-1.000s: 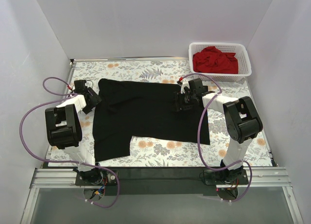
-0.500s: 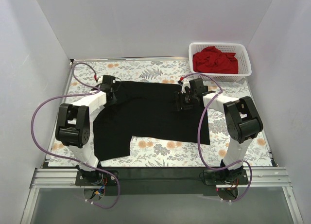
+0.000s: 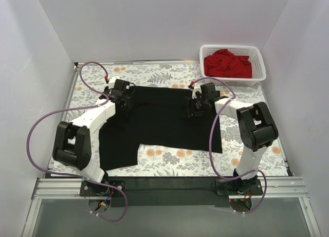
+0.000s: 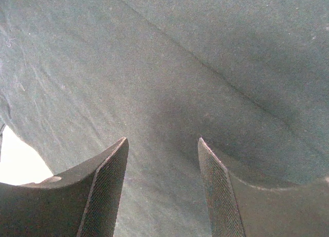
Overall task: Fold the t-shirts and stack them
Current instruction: Fold the tshirt
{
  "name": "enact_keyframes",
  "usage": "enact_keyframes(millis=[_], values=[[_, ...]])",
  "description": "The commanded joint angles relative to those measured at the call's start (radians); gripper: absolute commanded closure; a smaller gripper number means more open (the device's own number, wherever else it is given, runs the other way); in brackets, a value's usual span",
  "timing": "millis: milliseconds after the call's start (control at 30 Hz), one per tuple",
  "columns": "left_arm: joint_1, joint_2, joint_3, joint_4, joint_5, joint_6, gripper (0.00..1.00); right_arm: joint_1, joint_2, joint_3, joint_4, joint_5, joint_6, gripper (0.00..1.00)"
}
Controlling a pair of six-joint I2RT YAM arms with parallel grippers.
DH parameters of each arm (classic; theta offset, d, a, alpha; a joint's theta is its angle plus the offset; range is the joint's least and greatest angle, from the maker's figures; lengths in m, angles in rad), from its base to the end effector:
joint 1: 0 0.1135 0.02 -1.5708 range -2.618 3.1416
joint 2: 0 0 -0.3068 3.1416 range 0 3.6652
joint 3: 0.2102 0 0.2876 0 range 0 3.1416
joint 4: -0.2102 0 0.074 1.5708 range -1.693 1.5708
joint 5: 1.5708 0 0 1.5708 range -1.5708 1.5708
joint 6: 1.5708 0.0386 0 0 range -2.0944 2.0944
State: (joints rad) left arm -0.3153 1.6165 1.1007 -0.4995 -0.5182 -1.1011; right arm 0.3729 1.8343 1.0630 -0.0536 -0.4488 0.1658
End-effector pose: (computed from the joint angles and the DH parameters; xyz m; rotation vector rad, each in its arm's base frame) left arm 0.3529 -0.0950 0.2421 -1.0840 2.1428 0.0380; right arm 0.3825 0.1676 0.1768 -0.4661 2.3900 0.7861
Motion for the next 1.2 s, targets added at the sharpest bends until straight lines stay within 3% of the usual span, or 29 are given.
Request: enact_keyframes(millis=[0, 233, 533, 667, 833, 1033, 1167], values=[[0.031, -0.113, -0.030, 0.012, -0.025, -0.006, 0.38, -0.005, -0.018, -0.006, -0.002, -0.028, -0.008, 0.46], [0.289, -0.139, -0.169, 0.044, 0.329, -0.115, 0.38, -0.005, -0.055, -0.026, -0.051, -0.065, 0.001, 0.47], [0.314, -0.132, -0.231, 0.075, 0.451, -0.144, 0.35, -0.043, -0.127, -0.216, -0.153, -0.038, 0.069, 0.47], [0.314, -0.155, -0.214, 0.064, 0.455, -0.148, 0.34, -0.217, -0.193, -0.348, -0.155, -0.002, 0.103, 0.47], [0.314, -0.152, -0.191, 0.064, 0.504, -0.157, 0.32, -0.328, -0.306, -0.408, -0.176, 0.088, 0.083, 0.47], [0.314, -0.066, -0.133, 0.159, 0.691, -0.180, 0.31, -0.275, -0.424, -0.353, -0.166, 0.104, 0.028, 0.47], [0.314, 0.031, -0.065, 0.190, 0.776, -0.184, 0.31, -0.068, -0.460, -0.296, -0.164, 0.102, 0.003, 0.48]])
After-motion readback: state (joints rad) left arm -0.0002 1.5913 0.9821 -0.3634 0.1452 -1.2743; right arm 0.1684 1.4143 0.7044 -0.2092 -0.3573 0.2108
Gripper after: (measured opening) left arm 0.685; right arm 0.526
